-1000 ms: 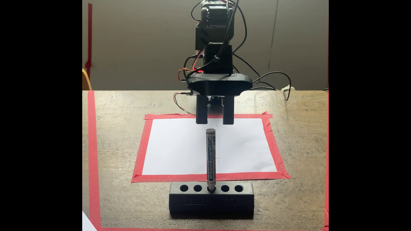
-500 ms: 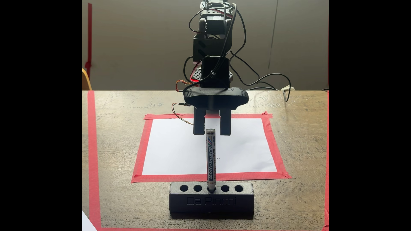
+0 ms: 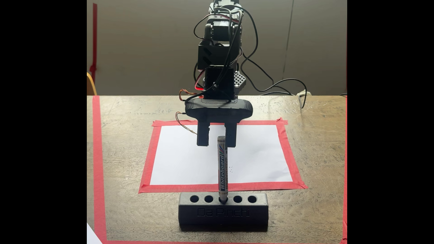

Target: Pick up a pen

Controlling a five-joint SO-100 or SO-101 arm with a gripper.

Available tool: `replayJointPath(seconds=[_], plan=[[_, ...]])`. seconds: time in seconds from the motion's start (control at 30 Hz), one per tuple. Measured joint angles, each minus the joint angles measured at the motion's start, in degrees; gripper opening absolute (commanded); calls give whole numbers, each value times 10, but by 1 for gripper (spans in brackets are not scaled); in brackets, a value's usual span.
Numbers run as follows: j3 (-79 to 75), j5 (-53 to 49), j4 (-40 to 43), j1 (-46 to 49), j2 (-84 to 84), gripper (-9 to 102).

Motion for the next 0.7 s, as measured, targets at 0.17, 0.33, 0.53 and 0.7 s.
replayJointPath(seconds=[0.17, 0.33, 0.53, 0.7], plan=[[0, 0, 2, 0, 0, 100], [0, 0, 10, -6, 0, 100], [0, 0, 20, -5, 0, 100], [0, 0, 35, -6, 0, 100]])
